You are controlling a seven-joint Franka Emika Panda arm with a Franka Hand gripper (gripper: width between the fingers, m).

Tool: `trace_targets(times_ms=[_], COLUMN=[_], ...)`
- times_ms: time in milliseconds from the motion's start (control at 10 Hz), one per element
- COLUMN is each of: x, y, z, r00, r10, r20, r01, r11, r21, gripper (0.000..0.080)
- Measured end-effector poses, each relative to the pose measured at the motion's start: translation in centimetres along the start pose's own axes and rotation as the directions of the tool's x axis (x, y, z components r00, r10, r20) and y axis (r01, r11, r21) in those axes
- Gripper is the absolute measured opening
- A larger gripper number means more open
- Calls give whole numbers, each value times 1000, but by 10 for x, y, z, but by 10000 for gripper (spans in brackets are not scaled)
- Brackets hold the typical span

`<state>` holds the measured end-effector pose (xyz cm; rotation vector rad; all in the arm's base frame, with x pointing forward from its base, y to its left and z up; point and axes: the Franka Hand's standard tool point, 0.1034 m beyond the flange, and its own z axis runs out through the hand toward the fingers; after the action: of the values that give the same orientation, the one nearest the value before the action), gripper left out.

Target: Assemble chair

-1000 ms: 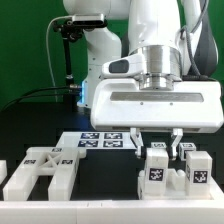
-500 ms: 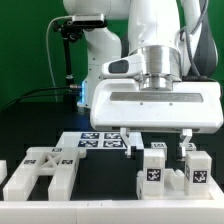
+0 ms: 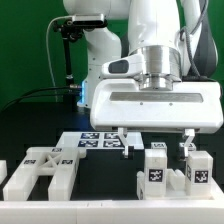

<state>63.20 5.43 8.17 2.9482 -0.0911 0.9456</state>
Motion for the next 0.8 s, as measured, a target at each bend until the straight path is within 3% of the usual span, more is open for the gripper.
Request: trace_targets(times_ms=[200,300,400,600,700,800], x=[14,21,20,12,13,4], y=[7,7,9,5,1,-2], z=[-4,-5,-4,-3,-3,-3], r00=[995,996,995,947,927,882], r10=[9,14,17,51,56,57], r20=[99,90,99,318,370,468], r01=[-11,-16,-19,-65,-76,-85], r11=[1000,1000,1000,997,996,996], r21=[15,17,16,34,38,39], gripper=[648,648,648,648,648,648])
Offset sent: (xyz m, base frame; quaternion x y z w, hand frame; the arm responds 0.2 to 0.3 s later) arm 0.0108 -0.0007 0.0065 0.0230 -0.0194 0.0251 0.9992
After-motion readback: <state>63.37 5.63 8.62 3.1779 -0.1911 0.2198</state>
